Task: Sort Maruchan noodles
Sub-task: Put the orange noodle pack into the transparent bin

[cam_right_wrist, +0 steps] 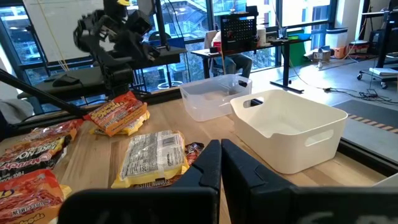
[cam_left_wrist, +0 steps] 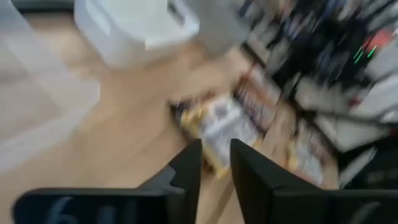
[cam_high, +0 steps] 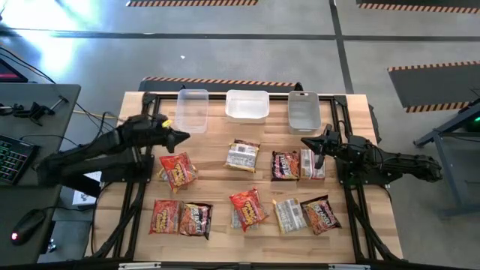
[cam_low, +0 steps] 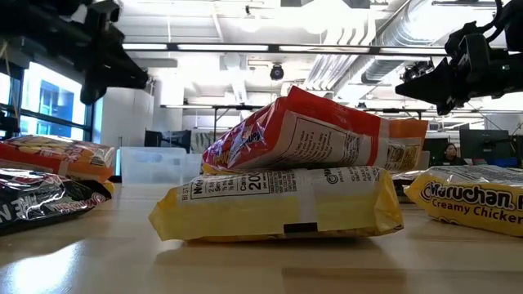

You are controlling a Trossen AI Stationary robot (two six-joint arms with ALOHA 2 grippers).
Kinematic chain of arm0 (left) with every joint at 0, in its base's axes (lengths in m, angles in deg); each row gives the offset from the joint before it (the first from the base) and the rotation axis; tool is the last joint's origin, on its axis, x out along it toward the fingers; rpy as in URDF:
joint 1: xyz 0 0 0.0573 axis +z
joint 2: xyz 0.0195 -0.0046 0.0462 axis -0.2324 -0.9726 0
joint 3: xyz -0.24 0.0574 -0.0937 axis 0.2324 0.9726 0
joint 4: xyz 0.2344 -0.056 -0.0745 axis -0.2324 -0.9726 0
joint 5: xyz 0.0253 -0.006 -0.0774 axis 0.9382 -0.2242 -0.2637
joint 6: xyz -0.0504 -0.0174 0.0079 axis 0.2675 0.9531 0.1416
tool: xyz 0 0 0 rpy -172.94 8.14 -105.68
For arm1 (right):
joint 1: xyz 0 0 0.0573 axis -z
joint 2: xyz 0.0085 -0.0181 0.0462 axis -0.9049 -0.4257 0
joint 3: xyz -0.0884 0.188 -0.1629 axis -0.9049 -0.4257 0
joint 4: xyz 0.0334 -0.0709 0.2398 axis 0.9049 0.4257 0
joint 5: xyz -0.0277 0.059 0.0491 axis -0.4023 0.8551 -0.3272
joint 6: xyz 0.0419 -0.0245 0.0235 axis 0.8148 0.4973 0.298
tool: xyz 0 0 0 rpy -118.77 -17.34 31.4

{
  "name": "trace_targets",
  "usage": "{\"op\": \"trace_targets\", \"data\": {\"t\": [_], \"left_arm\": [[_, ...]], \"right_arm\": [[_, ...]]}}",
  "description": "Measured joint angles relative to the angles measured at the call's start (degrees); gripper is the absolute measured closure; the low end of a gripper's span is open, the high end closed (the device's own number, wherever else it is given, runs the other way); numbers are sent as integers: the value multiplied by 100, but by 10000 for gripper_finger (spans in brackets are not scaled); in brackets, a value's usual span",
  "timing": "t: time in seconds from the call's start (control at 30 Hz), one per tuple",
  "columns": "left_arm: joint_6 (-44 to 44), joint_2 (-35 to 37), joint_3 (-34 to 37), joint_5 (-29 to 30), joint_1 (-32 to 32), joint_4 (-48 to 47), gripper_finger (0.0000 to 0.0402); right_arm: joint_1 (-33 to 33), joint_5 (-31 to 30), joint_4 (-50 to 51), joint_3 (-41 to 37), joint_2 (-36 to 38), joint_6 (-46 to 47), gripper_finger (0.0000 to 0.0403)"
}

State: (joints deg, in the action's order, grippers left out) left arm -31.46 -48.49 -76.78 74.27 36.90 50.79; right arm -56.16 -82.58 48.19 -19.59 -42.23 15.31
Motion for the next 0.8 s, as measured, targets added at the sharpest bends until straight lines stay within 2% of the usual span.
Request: {"op": "trace_targets", "data": {"t": [0.2,0.47,0.63,0.8], "left_arm": [[-571,-1436,-1058,-348,0,-1478,269],[-1420,-3034,-1965,-422,0,-3405,236],[-1904,-3826,-2160,-421,0,-3913,215],[-2476,-4421,-2160,-546,0,-4009,206]], "right_arm": [[-2,0,0,1,-1,0,402],[0,0,0,2,0,0,402],[-1,0,1,2,-1,0,402],[-1,0,0,0,-1,0,402]]}}
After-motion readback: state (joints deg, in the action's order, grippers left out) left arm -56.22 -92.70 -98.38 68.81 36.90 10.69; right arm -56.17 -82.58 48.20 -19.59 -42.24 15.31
